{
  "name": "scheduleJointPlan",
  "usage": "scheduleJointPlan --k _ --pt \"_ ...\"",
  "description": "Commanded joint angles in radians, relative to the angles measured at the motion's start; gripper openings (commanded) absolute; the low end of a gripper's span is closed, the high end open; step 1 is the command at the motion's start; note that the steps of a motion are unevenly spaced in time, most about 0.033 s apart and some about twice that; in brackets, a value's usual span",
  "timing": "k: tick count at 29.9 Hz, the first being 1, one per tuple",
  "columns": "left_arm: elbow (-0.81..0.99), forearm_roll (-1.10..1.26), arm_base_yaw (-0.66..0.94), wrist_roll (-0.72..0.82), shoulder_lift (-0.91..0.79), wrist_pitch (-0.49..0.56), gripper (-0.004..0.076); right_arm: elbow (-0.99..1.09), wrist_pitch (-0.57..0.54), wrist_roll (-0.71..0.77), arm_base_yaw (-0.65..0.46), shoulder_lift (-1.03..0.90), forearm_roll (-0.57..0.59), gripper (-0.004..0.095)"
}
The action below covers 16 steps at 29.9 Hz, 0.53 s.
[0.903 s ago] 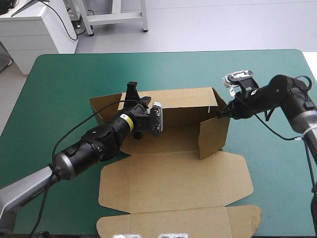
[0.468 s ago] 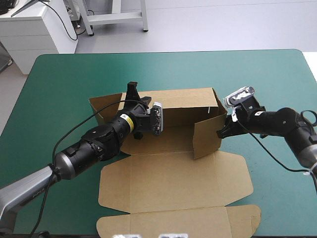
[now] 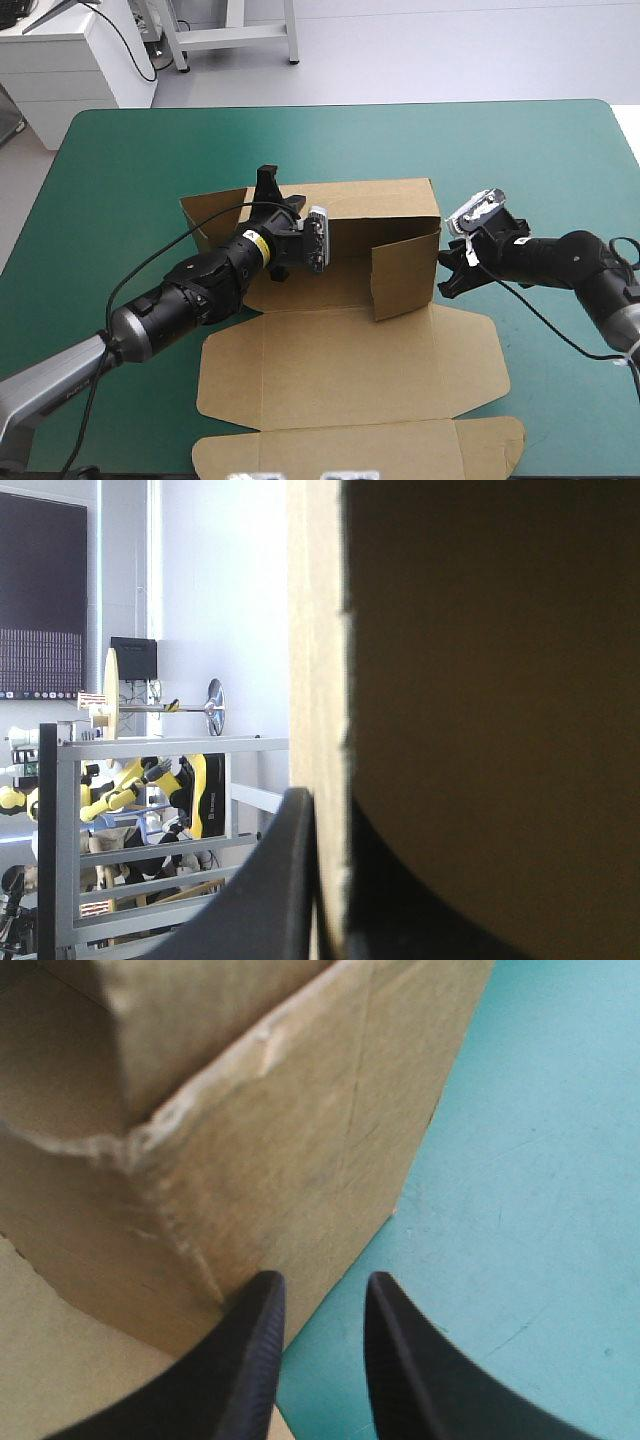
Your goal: Fold the box
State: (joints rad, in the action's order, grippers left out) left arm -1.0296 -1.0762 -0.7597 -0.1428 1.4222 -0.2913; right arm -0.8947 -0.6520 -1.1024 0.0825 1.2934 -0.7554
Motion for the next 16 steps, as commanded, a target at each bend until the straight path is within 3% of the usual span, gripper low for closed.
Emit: scheduleJointPlan --k 1,9,16 --pt "-0.01 0.026 0.003 0.011 -0.023 -0.047 -0.0007 -0.019 -0.013 -0.024 -0.008 -0.03 -0.042 0.0402" --pt "-0.01 0.026 0.003 0.011 -0.021 -0.059 -0.0007 -0.019 -0.079 -0.057 -0.008 -0.046 -0.019 0.0403" --pt "-0.01 0.026 0.003 -0.031 0.02 -0.177 0.0005 -0.019 -0.075 -0.053 -0.008 -0.064 0.01 0.0403"
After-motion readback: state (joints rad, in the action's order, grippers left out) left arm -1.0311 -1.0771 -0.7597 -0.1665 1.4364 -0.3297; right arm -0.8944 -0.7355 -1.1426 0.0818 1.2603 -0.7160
